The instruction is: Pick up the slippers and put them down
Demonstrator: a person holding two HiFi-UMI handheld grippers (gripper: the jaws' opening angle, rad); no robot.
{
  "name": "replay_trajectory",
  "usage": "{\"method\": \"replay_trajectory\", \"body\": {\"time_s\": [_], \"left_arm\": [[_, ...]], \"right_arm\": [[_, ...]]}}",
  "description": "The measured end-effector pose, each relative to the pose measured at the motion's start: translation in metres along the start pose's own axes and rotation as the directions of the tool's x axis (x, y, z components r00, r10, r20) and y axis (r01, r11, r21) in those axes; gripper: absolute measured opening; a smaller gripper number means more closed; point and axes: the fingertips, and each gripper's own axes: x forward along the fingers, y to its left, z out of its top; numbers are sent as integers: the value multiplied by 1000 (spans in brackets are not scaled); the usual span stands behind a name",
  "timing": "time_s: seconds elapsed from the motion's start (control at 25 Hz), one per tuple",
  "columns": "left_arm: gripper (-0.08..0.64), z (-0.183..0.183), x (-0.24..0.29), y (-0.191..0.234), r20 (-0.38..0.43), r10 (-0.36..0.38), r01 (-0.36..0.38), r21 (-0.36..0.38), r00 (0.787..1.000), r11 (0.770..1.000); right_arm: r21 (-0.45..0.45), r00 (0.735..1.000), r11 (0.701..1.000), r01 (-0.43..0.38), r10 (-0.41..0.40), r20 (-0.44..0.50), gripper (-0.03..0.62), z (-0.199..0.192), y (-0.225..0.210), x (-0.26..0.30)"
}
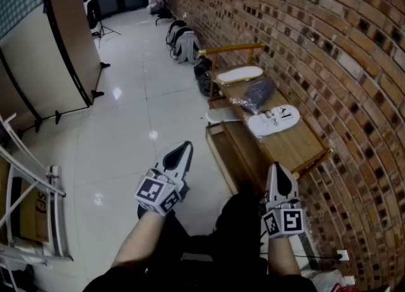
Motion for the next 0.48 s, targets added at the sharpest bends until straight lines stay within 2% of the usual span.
{"method": "replay_trajectory", "body": {"time_s": [0.16,0.48], "left_arm": [[12,-2,14,-23,-13,-33,33,-4,999,999],[12,-13,47,-68,-23,-117,116,-32,993,993]], "right_arm": [[-7,1000,1000,20,-20,-17,9,6,-16,-13],[-39,997,996,82,-82,11,9,25,-50,-43]]}}
